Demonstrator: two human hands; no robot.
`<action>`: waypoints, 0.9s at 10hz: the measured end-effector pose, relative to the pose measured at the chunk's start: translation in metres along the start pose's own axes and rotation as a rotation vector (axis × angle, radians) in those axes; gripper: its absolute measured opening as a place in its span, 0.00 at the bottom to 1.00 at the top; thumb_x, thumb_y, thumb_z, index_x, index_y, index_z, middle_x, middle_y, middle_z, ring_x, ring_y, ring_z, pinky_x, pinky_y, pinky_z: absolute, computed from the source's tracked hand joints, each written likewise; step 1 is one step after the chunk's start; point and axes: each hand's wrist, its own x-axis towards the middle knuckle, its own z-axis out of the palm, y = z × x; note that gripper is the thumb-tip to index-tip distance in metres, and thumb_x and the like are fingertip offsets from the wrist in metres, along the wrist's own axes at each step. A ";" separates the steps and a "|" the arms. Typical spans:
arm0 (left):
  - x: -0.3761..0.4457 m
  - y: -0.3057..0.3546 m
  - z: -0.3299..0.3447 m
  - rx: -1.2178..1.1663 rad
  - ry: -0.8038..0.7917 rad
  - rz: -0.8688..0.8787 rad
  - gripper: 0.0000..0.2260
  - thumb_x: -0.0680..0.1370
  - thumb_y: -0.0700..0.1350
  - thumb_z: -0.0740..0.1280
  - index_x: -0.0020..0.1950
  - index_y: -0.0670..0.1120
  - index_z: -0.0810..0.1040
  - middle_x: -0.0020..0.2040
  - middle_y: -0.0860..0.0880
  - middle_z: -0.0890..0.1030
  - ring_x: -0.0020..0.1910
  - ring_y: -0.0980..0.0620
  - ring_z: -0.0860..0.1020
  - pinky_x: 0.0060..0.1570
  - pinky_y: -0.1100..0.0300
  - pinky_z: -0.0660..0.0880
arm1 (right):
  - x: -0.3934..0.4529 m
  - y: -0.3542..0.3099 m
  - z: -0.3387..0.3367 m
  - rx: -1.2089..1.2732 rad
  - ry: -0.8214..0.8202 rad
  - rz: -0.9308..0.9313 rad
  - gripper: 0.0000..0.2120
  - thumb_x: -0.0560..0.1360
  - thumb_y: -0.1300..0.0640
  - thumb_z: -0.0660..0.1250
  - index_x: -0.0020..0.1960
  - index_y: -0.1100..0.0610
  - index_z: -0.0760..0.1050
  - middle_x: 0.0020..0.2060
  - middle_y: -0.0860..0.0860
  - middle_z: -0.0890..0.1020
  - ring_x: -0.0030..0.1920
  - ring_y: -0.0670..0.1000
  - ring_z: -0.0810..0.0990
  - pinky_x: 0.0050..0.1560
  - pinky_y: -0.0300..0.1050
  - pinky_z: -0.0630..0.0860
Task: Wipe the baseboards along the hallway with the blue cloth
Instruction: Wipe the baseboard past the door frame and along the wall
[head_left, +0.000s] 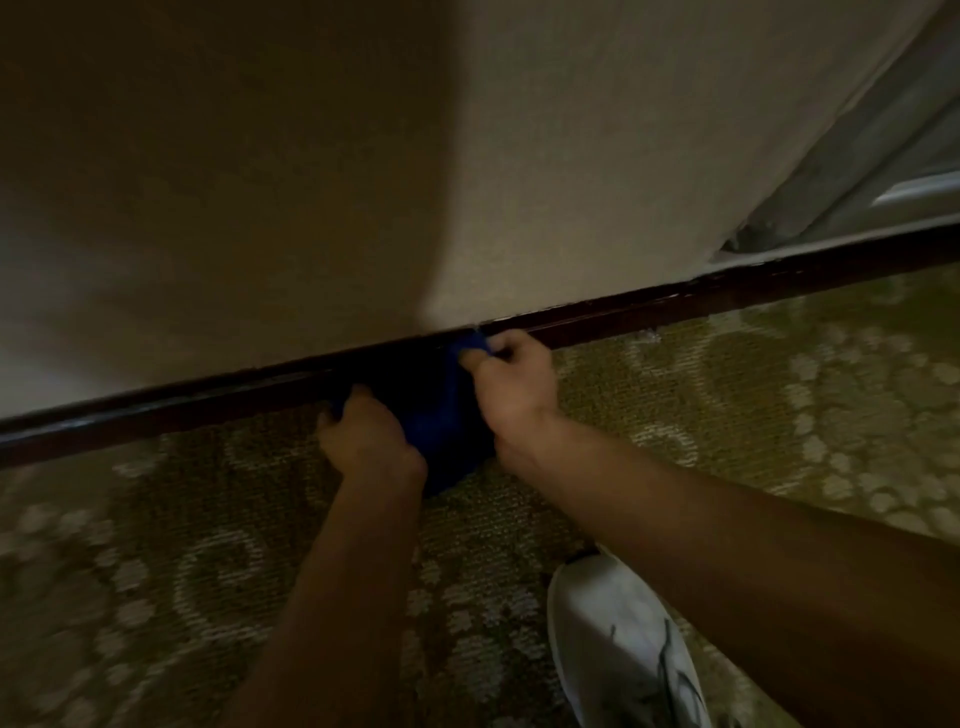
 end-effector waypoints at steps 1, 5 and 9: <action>-0.010 -0.003 0.002 0.023 -0.293 -0.065 0.19 0.80 0.47 0.66 0.69 0.42 0.73 0.62 0.40 0.80 0.59 0.39 0.80 0.57 0.46 0.78 | 0.008 -0.004 -0.024 0.069 0.216 0.018 0.04 0.73 0.59 0.68 0.44 0.53 0.73 0.46 0.57 0.81 0.50 0.59 0.80 0.54 0.57 0.79; -0.074 0.043 -0.072 -0.071 -0.139 -0.150 0.18 0.82 0.40 0.59 0.71 0.36 0.68 0.71 0.38 0.71 0.68 0.39 0.72 0.62 0.49 0.72 | -0.099 -0.055 -0.017 -0.554 -0.255 -0.034 0.04 0.74 0.62 0.67 0.46 0.59 0.73 0.45 0.59 0.79 0.46 0.59 0.81 0.41 0.52 0.81; -0.068 0.092 -0.135 -0.025 -0.149 -0.042 0.22 0.81 0.41 0.62 0.74 0.37 0.65 0.70 0.39 0.72 0.64 0.38 0.73 0.61 0.48 0.72 | -0.142 -0.078 0.035 -0.673 -0.258 -0.075 0.10 0.76 0.61 0.64 0.56 0.64 0.72 0.51 0.62 0.79 0.50 0.61 0.80 0.52 0.59 0.80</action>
